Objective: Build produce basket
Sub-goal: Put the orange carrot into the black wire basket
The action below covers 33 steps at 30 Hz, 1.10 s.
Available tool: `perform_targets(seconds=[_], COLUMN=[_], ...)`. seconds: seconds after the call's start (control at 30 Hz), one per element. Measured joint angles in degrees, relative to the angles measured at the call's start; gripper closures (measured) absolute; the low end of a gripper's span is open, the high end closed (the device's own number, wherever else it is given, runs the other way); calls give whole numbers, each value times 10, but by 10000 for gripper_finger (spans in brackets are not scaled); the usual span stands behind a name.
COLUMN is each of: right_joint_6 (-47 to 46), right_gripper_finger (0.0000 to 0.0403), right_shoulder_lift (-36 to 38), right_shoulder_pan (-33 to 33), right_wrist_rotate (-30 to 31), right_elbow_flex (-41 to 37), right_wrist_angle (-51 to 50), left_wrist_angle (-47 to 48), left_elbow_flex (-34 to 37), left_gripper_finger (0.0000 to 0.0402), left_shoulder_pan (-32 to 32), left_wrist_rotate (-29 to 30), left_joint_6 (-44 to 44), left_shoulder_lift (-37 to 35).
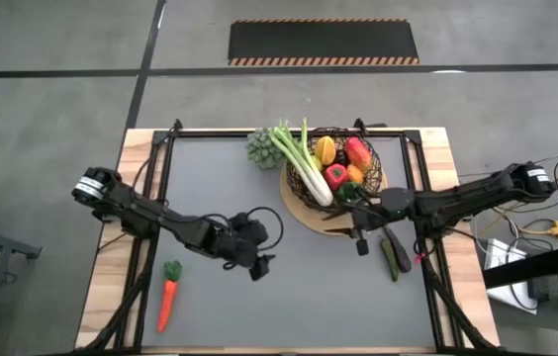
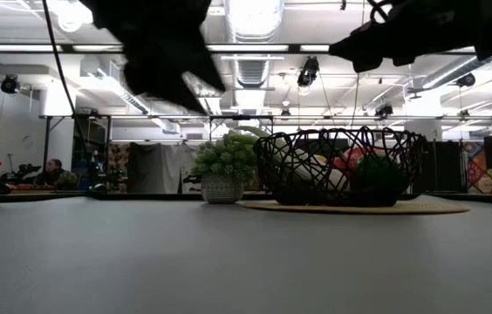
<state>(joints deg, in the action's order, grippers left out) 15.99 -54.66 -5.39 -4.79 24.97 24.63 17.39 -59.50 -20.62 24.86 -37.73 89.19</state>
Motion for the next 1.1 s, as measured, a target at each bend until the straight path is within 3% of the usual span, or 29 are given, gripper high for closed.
perform_targets(seconds=[0.23, 0.57, 0.8, 1.1], right_joint_6=[13, 11, 10, 5], right_gripper_finger=[294, 303, 308, 310], right_shoulder_lift=[12, 14, 14, 14], right_shoulder_pan=[0, 0, 0, 0], right_wrist_rotate=[-2, -2, -2, -2], right_elbow_flex=[-31, -49, -52, -52], right_wrist_angle=[44, 44, 44, 44], left_wrist_angle=[266, 506, 525, 492], left_elbow_flex=[-48, -35, -28, -12], left_gripper_finger=[88, 88, 88, 88], left_shoulder_pan=[-18, -82, -146, -209], left_wrist_rotate=[-157, -359, -472, -484], left_joint_6=[-285, -520, -608, -702], left_shoulder_lift=[4, 7, 7, 7])
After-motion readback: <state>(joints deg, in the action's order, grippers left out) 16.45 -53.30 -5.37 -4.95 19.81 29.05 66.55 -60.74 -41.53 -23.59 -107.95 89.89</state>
